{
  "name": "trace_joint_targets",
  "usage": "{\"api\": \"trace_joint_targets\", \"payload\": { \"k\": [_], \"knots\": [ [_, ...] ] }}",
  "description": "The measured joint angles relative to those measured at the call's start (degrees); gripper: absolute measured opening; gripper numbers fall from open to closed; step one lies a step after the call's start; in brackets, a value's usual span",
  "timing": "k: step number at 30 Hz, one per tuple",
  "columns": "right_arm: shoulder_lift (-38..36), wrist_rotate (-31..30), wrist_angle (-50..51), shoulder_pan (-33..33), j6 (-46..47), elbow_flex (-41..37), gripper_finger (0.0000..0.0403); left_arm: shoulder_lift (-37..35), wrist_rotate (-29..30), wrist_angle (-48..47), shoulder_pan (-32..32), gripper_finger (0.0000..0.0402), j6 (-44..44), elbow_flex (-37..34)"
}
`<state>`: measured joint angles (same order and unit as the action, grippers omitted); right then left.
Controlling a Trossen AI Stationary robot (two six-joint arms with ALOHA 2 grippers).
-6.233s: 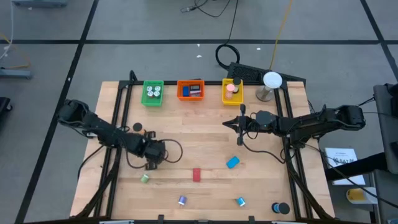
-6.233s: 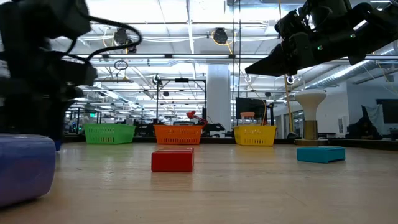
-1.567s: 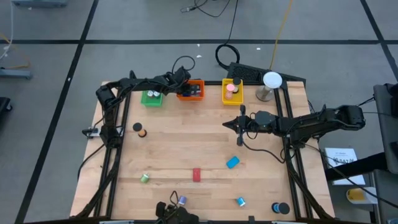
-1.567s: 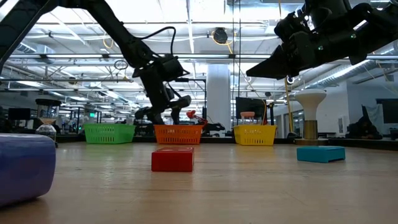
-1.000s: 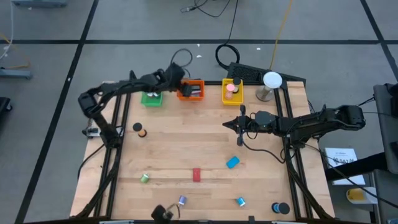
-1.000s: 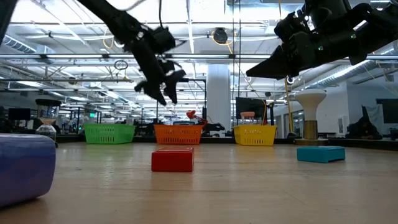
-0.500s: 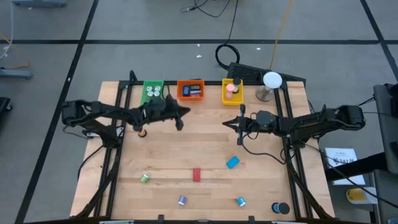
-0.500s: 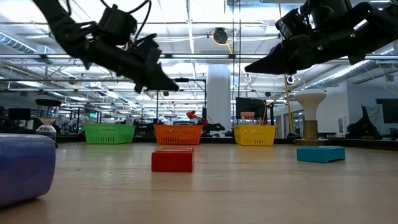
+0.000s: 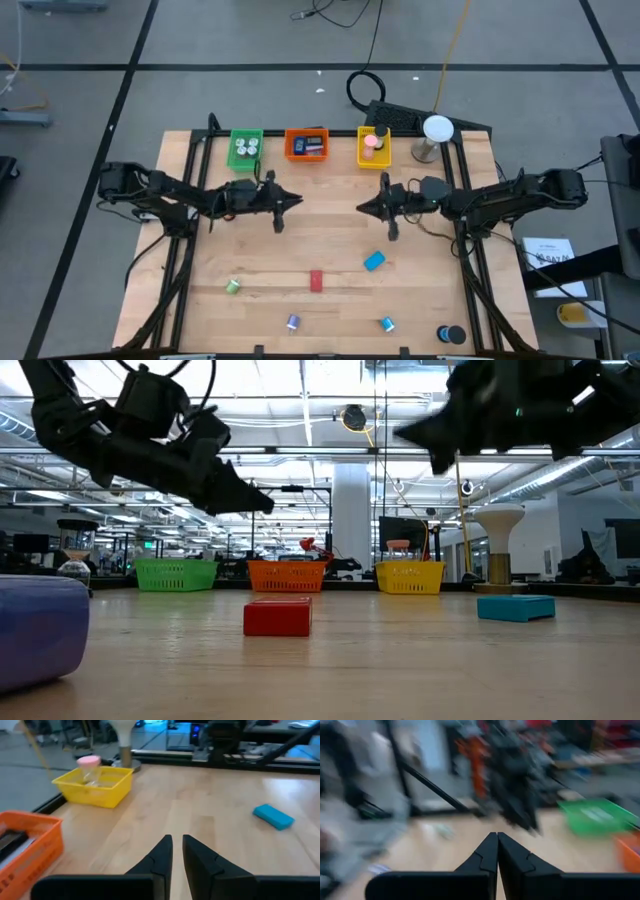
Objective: Pick & Place Office items
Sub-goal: Put the blue hourglass into the yellow bin
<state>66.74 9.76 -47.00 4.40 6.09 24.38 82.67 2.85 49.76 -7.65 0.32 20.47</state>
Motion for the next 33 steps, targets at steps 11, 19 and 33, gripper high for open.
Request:
{"api": "trace_joint_targets", "payload": {
  "k": [11, 19, 33],
  "knots": [
    [-7.2, -7.0, 4.1, -5.0, 10.3, 1.3, 0.0004, 0.0, 0.0, 0.0, 2.5, 0.0049, 0.9, 0.0],
    [-10.7, -37.6, 59.2, -11.4, 12.9, 15.1, 0.0004, 0.0, 0.0, 0.0, 2.5, 0.0049, 0.9, 0.0],
    [0.9, -33.1, 106.8, -28.4, 45.2, 40.1, 0.0052, 0.0, 0.1, 0.0, 2.5, 0.0049, 0.9, 0.0]
  ]
}}
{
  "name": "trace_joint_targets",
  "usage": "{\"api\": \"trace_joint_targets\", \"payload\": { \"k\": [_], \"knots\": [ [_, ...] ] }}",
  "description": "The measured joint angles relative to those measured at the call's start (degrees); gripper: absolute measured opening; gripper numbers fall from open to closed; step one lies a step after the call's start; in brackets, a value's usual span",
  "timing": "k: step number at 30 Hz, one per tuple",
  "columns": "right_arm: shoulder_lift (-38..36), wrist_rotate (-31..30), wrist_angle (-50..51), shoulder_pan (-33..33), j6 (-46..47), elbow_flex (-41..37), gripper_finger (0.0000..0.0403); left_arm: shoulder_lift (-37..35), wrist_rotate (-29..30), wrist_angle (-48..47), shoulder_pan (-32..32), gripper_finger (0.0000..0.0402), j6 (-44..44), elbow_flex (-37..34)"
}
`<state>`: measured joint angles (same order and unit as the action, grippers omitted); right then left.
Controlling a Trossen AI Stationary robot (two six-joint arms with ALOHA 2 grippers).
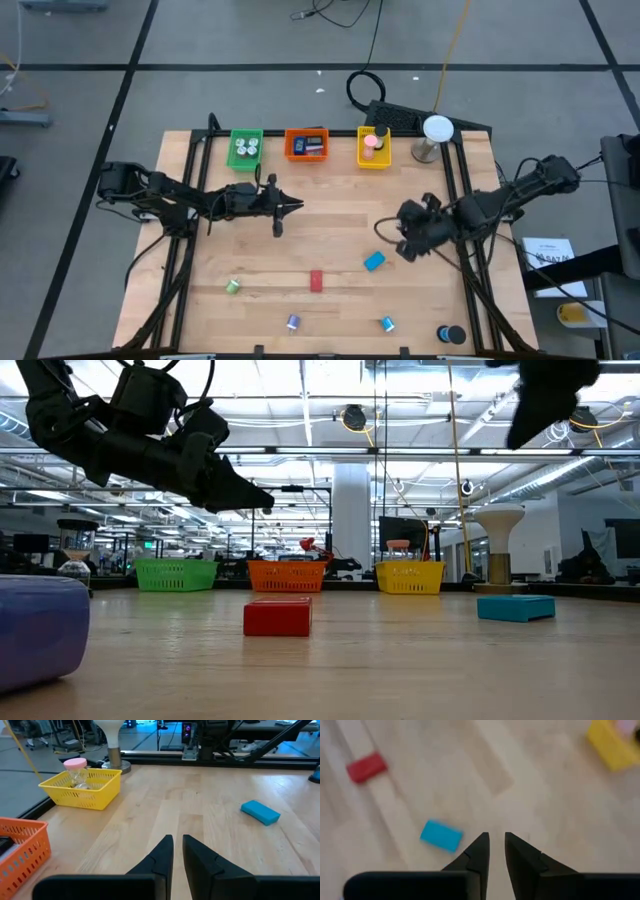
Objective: Pick & Place Office items
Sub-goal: Put the blue hourglass into the yellow bin
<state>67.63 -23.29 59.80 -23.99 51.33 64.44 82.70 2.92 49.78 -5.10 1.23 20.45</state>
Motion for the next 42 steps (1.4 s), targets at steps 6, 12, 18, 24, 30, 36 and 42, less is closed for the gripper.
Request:
{"api": "trace_joint_targets", "payload": {
  "k": [6, 12, 18, 24, 30, 36, 42],
  "knots": [
    [8.6, 4.7, 15.0, -9.6, 17.8, 8.7, 0.0011, 0.0, 0.0, 0.0, 0.0, 0.0049, 0.0, 0.0],
    [14.3, 13.9, 18.4, -18.9, 36.4, 10.6, 0.0008, 0.0, 0.0, 0.0, 0.0, 0.0049, 0.0, 0.0],
    [17.7, 19.7, 15.2, -28.8, 53.2, 10.6, 0.0022, 0.0, 0.0, 0.0, 0.0, 0.0049, 0.0, 0.0],
    [18.8, 21.7, 9.2, -34.7, 60.5, 10.6, 0.0080, 0.0, 0.0, 0.0, 0.0, 0.0049, 0.0, 0.0],
    [18.8, 21.9, 6.8, -38.2, 64.8, 10.6, 0.0155, 0.0, 0.0, 0.0, 0.0, 0.0049, 0.0, 0.0],
    [18.8, 21.9, 3.7, -41.1, 69.1, 10.6, 0.0208, 0.0, 0.0, 0.0, 0.0, 0.0049, 0.0, 0.0],
    [21.2, 22.1, -0.7, -42.6, 70.7, 10.6, 0.0237, 0.0, 0.0, 0.0, 0.0, 0.0049, 0.0, 0.0]
  ]
}}
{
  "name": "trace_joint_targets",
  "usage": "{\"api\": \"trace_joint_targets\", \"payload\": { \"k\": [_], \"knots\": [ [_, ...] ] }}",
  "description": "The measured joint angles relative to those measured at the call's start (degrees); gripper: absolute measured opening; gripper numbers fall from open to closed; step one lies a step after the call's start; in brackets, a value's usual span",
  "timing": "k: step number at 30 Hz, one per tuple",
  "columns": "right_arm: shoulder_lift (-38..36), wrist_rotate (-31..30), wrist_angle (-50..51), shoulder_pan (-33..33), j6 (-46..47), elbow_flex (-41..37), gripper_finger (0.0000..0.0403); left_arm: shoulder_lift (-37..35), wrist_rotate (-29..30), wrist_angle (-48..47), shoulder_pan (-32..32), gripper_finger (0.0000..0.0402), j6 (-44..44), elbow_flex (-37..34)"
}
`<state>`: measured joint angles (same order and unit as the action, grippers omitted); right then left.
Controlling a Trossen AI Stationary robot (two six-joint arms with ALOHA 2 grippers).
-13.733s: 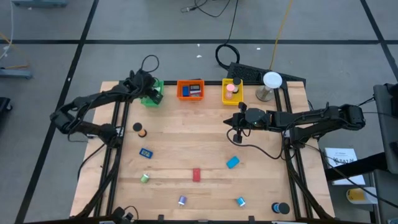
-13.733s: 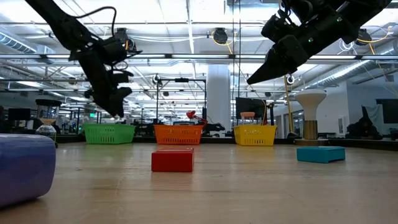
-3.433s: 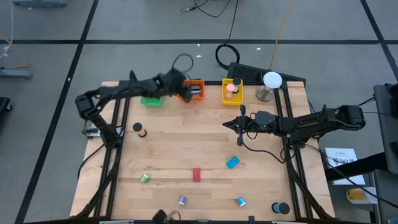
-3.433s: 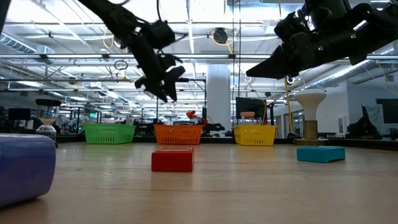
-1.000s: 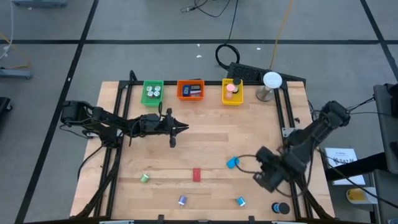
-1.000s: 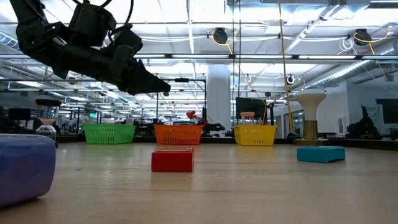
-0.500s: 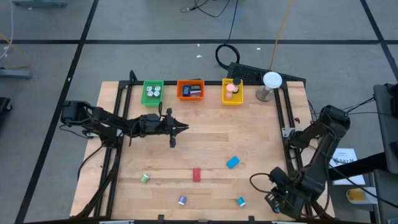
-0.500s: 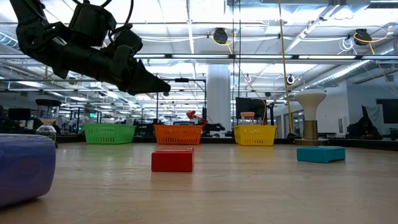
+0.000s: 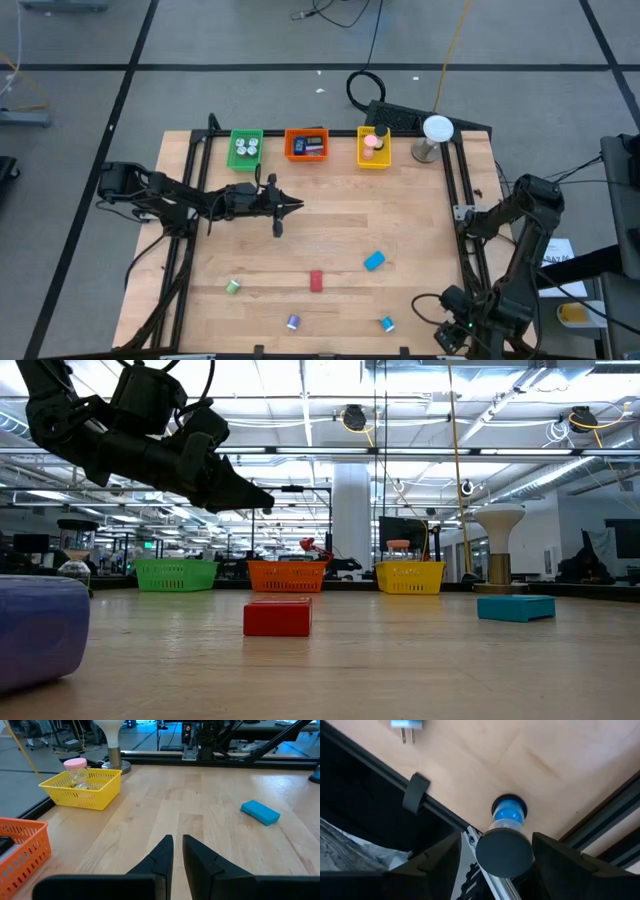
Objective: Pick & Place Office items
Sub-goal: Put the blue hourglass into the yellow bin
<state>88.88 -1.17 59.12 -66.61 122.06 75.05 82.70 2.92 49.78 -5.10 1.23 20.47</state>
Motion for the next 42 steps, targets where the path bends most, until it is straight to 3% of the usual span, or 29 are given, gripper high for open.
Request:
{"api": "trace_joint_targets", "payload": {
  "k": [8, 15, 25, 34, 42],
  "knots": [
    [1.3, 1.4, -2.2, -0.7, 0.3, 0.0, 0.0270, 0.0, 0.0, 0.0, 0.0, 0.0049, 0.0, 0.0],
    [1.3, 1.5, -2.8, -0.7, 0.3, -0.6, 0.0273, 0.0, 0.0, 0.0, 0.0, 0.0049, 0.0, 0.0],
    [1.3, 3.0, -13.7, -1.0, 0.3, -6.8, 0.0276, 0.0, 0.0, 0.0, 0.0, 0.0049, 0.0, 0.0],
    [1.3, 6.4, -18.1, -1.0, -0.4, -10.2, 0.0262, 0.0, 0.0, 0.0, 0.0, 0.0049, 0.0, 0.0],
    [1.3, 7.3, -19.6, -1.0, -0.9, -11.0, 0.0216, 0.0, 0.0, 0.0, 0.0, 0.0049, 0.0, 0.0]
  ]
}}
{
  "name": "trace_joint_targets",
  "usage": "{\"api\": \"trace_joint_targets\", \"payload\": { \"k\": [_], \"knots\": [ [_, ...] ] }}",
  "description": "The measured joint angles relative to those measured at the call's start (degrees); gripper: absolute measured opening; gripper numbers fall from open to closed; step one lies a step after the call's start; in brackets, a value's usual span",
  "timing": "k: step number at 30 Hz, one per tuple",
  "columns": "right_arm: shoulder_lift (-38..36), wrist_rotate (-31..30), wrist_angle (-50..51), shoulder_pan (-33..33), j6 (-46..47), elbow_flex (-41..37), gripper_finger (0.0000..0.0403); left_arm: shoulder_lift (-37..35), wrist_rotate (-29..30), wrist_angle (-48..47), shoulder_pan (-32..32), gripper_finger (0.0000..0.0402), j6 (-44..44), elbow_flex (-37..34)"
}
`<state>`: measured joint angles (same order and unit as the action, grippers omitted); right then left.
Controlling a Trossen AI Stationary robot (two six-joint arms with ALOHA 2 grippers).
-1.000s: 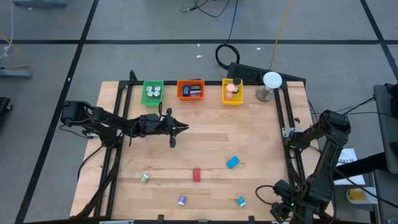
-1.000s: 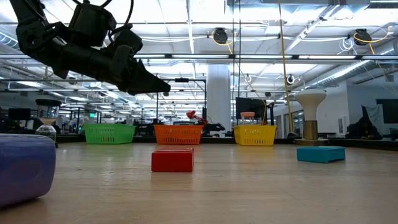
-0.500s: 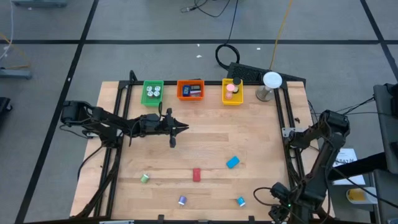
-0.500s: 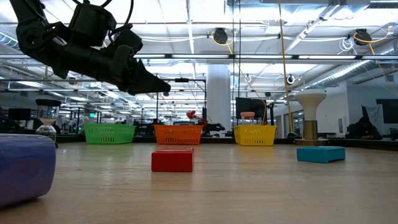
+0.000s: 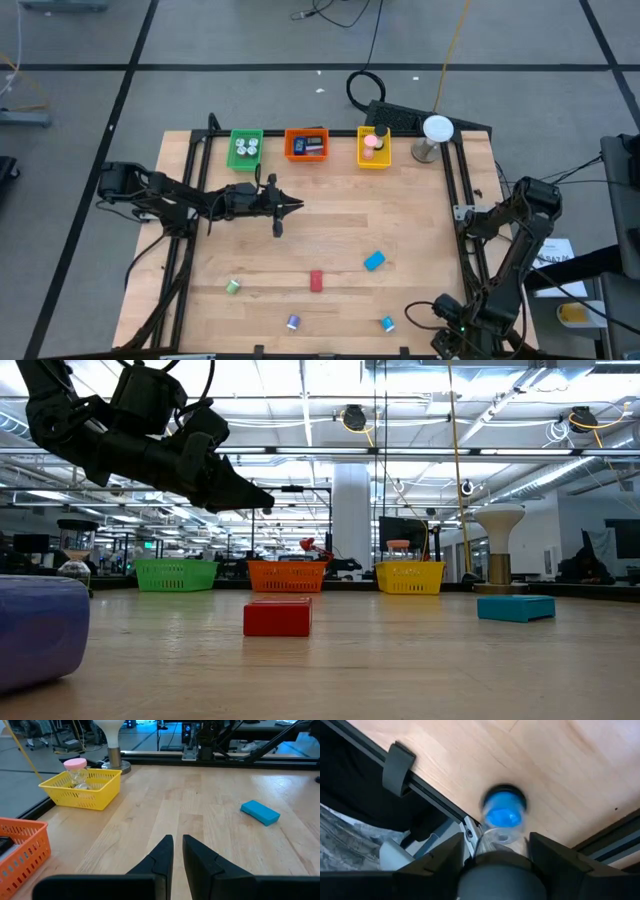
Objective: Pick & Place Office items
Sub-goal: Put the blue hourglass into the yellow bin
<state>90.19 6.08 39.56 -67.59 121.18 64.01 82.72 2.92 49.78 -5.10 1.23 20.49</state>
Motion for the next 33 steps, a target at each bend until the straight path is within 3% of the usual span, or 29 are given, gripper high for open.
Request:
{"api": "trace_joint_targets", "payload": {
  "k": [3, 12, 19, 27, 33],
  "knots": [
    [0.0, 1.2, -0.1, 0.1, -0.8, -0.1, 0.0198, 0.0, 0.0, 0.0, 0.0, 0.0049, 0.0, 0.0],
    [-1.0, 2.3, 1.6, 1.2, -3.1, -0.1, 0.0208, 0.0, 0.0, 0.0, 0.0, 0.0049, 0.0, 0.0],
    [-4.8, 5.7, 8.1, 5.5, -10.2, -0.1, 0.0197, 0.0, 0.0, 0.0, 0.0, 0.0049, 0.0, 0.0],
    [-11.7, 5.0, 22.2, 15.9, -25.5, -0.1, 0.0197, 0.0, 0.0, 0.0, 0.0, 0.0049, 0.0, 0.0],
    [-15.4, 4.5, 33.2, 31.0, -44.5, -0.1, 0.0197, 0.0, 0.0, 0.0, 0.0, 0.0049, 0.0, 0.0]
  ]
}}
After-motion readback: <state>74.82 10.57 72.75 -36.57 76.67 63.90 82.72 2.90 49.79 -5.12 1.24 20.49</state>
